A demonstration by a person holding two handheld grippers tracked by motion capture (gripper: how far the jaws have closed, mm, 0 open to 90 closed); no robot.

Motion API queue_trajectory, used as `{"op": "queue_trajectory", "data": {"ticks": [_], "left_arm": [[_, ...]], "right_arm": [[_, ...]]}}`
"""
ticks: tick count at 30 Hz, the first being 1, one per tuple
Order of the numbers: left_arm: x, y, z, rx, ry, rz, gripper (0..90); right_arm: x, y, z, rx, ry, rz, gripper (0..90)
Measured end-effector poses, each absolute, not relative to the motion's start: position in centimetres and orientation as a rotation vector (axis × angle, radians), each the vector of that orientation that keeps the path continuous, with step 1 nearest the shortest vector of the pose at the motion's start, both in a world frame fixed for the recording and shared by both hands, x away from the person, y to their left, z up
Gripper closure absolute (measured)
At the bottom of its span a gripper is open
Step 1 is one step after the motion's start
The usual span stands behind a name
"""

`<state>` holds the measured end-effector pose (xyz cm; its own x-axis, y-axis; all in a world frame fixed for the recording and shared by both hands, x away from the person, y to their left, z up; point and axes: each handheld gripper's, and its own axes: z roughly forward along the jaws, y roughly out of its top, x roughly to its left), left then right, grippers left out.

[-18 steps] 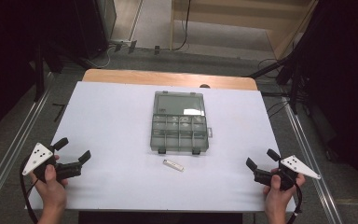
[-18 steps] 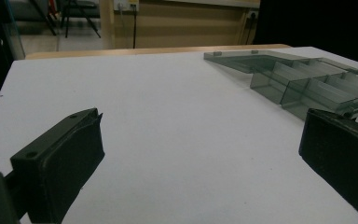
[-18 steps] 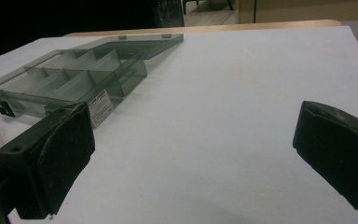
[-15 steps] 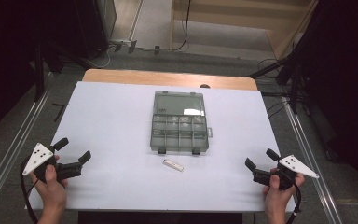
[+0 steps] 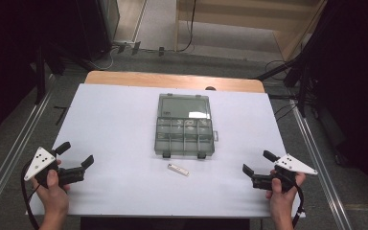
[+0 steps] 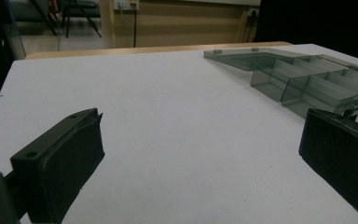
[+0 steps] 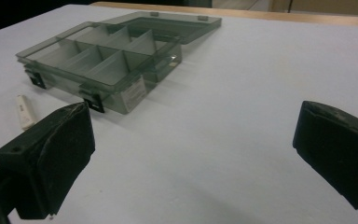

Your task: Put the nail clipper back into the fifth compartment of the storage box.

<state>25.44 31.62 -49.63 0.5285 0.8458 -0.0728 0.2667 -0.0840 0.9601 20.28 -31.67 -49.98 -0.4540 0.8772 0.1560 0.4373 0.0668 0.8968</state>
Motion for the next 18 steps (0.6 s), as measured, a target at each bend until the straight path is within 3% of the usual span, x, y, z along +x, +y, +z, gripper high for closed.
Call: {"op": "queue_trajectory", "data": {"ticks": [18], "left_arm": [[25.4, 31.5, -49.6, 1.640, 0.963, 0.641, 0.0]], "right_arm": [[22.1, -27.7, -46.8, 1.197, 2.089, 1.347, 0.0]]}}
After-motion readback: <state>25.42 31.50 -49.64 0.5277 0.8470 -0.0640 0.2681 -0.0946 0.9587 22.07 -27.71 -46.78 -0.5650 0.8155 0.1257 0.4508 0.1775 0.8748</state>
